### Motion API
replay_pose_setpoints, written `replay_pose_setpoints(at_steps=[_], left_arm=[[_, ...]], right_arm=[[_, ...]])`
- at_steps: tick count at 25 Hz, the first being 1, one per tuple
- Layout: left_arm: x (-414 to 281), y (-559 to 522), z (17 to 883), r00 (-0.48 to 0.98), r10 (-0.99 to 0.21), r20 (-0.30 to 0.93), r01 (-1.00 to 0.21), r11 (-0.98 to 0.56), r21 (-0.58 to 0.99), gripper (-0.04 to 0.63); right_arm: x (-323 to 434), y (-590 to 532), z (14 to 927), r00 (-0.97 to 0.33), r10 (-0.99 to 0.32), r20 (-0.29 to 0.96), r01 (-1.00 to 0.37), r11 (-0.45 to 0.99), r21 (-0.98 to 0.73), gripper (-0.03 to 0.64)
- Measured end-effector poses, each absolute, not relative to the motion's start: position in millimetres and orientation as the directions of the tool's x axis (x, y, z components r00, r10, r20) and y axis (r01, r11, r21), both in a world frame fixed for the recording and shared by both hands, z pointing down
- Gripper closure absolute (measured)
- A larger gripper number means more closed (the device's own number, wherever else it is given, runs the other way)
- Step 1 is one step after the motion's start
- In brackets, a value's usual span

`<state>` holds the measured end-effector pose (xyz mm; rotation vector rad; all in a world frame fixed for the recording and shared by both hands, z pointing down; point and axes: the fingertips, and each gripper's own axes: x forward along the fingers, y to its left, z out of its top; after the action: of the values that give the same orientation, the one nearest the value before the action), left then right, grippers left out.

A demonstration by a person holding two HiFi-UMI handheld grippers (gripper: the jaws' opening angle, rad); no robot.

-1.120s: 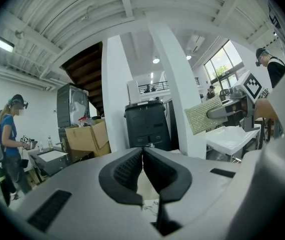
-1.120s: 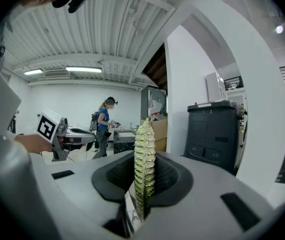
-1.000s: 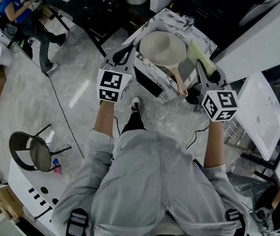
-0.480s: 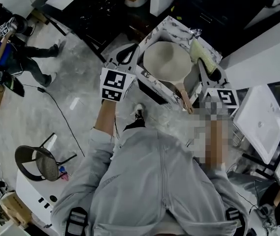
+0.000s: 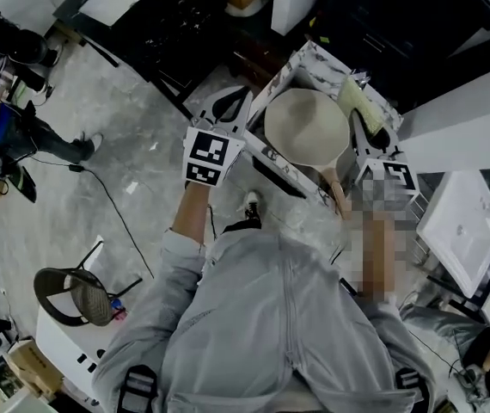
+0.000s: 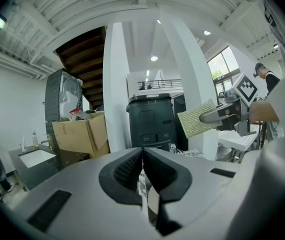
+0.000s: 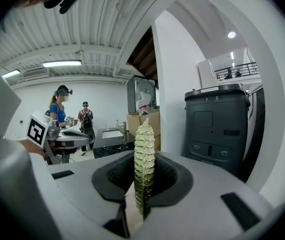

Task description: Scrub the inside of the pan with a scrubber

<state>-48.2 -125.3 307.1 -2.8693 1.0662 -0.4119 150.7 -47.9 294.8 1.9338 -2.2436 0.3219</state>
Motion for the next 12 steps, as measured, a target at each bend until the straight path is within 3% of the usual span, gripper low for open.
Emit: replay_pose_setpoints(at_steps=[12], left_arm=[[-41.2, -174.0, 342.3, 0.738, -0.611, 0.286, -0.615, -0.784, -0.089, 0.572]], right_arm=[[149.8, -100.6, 341.7, -0.139, -0.926, 0.351, -0.990, 0.123, -0.068, 0.531]])
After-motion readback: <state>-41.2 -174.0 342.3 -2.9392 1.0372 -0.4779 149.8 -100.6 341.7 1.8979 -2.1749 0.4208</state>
